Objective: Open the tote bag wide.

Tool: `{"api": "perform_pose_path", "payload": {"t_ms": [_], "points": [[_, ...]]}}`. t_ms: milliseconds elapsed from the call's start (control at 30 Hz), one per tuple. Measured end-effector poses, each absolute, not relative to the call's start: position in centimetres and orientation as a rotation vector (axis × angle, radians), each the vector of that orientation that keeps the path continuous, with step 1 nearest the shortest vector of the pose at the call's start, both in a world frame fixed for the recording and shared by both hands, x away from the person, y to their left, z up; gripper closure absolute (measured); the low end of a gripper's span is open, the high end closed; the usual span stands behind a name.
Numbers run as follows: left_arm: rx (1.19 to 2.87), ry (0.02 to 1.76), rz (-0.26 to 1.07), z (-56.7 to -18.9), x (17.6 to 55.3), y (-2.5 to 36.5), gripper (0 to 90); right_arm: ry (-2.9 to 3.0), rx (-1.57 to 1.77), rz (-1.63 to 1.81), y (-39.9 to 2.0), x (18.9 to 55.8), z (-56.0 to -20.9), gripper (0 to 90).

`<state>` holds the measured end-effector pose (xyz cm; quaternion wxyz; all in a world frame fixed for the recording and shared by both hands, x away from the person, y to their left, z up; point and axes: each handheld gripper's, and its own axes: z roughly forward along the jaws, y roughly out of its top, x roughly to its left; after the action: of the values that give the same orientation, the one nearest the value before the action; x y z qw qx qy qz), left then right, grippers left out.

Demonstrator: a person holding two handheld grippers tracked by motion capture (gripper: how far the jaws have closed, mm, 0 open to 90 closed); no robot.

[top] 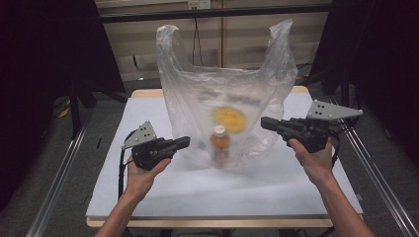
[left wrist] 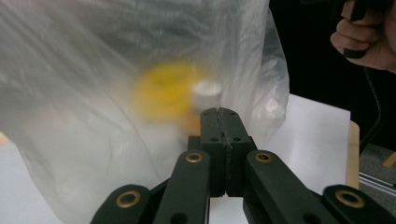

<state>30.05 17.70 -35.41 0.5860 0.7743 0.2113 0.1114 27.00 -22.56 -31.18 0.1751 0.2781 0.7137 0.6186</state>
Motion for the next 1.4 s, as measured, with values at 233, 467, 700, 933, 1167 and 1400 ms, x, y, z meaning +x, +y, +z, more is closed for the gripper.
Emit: {"api": "perform_pose_path", "payload": {"t_ms": [233,467,700,933,1167,1400], "points": [[1.767,0.473,0.28,-32.8,31.2,17.1,90.0,2.023,0.759,1.739,-21.8,28.3,-29.5,90.0],[1.752,0.472,0.296,-30.5,33.0,16.5,90.0,2.014,0.746,1.74,-21.1,29.4,-27.8,90.0],[1.745,0.47,0.315,-28.1,34.9,15.5,90.0,1.999,0.742,1.729,-20.4,30.8,-26.0,90.0],[1.715,0.469,0.343,-25.5,36.9,14.8,90.0,1.989,0.744,1.72,-19.4,32.5,-24.0,90.0],[1.706,0.492,0.347,-23.6,39.1,13.6,90.0,1.993,0.771,1.681,-18.3,34.4,-22.7,90.0],[1.699,0.52,0.344,-22.4,41.2,12.7,90.0,1.999,0.809,1.636,-17.3,36.3,-22.0,90.0]]}}
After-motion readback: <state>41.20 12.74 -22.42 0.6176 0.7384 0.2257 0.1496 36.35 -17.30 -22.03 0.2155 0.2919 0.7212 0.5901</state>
